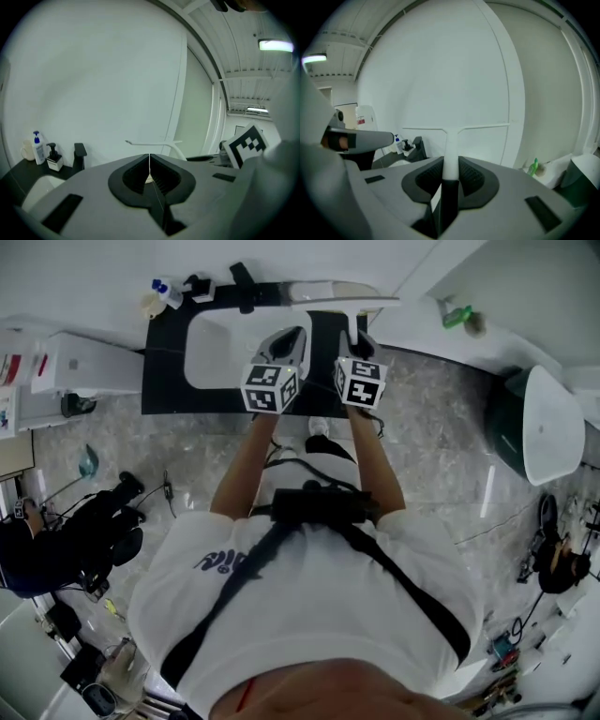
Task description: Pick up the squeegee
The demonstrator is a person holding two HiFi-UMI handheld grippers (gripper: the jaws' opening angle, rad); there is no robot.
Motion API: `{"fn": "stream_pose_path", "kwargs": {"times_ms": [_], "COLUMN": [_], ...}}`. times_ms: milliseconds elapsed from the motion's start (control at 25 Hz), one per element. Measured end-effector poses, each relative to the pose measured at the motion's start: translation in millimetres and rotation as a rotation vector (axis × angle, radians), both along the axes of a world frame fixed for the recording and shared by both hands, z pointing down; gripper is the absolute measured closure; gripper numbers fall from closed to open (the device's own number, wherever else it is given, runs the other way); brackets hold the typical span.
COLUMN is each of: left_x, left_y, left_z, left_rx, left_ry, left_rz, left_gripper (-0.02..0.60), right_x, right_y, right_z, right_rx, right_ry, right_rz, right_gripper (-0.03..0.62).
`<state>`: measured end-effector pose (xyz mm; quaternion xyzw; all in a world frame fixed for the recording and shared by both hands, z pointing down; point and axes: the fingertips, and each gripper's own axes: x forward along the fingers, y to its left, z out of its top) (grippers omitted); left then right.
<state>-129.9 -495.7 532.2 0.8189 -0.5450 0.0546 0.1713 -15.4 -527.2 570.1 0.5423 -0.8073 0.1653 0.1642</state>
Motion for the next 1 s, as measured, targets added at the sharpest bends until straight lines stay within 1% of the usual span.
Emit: {"fn": "stream_pose_path", "kwargs": {"times_ms": [160,320,440,560,640,760,1000], "left_x": [-6.7,-17.8,-22.6,-23.9,-25.0,-24.3,-16.0], "left_y": [1.2,9.0,13.8,17.2,18.2,19.2,19.7], "left_z": [-52.6,-102.4,-131.8,-146.3,-145.3,-143.1,-151.8], "left_rx": [0.113,0.23,0.289,0.322,0.321,0.315,0.34], "left_ry": [-0.035,-0.034,-0.035,-0.021,-0.016,-0.015,-0.034], "left_rz": [-0.03,-0.065,-0.077,-0.07,-0.066,-0.059,-0.025], "left_gripper": [0.569,0.569,0.569,0.569,0.569,0.569,0.569], "right_x": [-8.3,-16.3,-18.6,-19.3,-19.7,-19.9,-20.0], "right_y": [7.2,19.3,26.3,31.6,33.6,34.2,35.9], "right_z": [-74.0,-132.6,-166.4,-188.3,-196.0,-199.4,-199.1], "right_rx": [0.148,0.273,0.349,0.398,0.418,0.429,0.438], "right_ry": [-0.061,-0.116,-0.145,-0.162,-0.161,-0.159,-0.147], "right_rz": [-0.023,-0.044,-0.06,-0.068,-0.067,-0.062,-0.045], "right_gripper": [0.5,0.5,0.5,0.5,0.5,0.5,0.5]}}
